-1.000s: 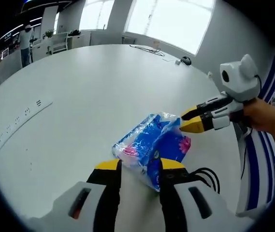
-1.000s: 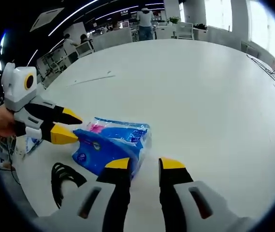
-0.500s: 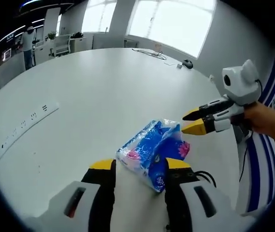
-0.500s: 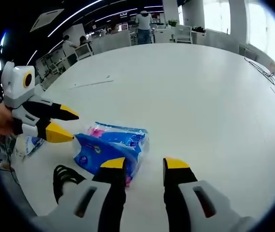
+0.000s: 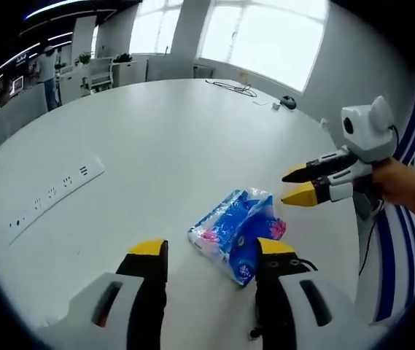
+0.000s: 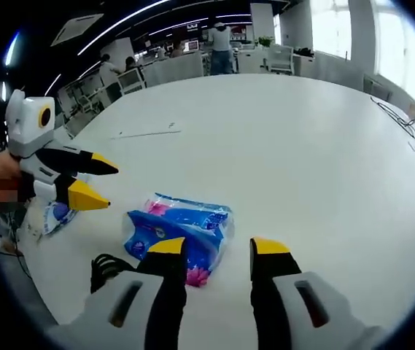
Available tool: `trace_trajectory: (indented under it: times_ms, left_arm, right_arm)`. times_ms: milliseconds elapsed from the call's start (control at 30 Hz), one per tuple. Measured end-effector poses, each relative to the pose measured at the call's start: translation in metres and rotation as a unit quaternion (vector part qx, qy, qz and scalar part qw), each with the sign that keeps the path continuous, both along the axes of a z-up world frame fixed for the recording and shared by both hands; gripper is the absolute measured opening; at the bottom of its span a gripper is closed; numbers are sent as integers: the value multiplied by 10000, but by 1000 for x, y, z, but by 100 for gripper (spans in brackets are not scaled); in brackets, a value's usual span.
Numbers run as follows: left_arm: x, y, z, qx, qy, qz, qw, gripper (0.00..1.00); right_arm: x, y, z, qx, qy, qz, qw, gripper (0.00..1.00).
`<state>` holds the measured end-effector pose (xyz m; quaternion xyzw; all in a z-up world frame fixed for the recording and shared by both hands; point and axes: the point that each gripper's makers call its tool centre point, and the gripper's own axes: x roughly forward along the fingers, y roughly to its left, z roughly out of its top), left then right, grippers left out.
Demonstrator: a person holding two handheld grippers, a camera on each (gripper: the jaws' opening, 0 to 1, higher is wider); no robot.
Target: Arrange the tabletop items into an orderly group along one side of the table until the central work area is clear of visible clutter.
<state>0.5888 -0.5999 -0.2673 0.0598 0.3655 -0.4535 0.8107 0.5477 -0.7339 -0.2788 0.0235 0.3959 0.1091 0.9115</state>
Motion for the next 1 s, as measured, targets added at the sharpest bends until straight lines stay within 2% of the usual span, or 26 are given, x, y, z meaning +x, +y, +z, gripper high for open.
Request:
trace_trajectory:
  times_ms: [367, 1000]
  left_arm:
    - [4, 12, 22, -42, -143, 186, 9997, 54]
    - [1, 52, 61, -163, -419, 570, 9974, 59]
  right_arm:
    - [2, 10, 25, -6, -233, 138, 9996, 34]
    - [-2, 39, 56, -6, -504, 492, 9975, 35]
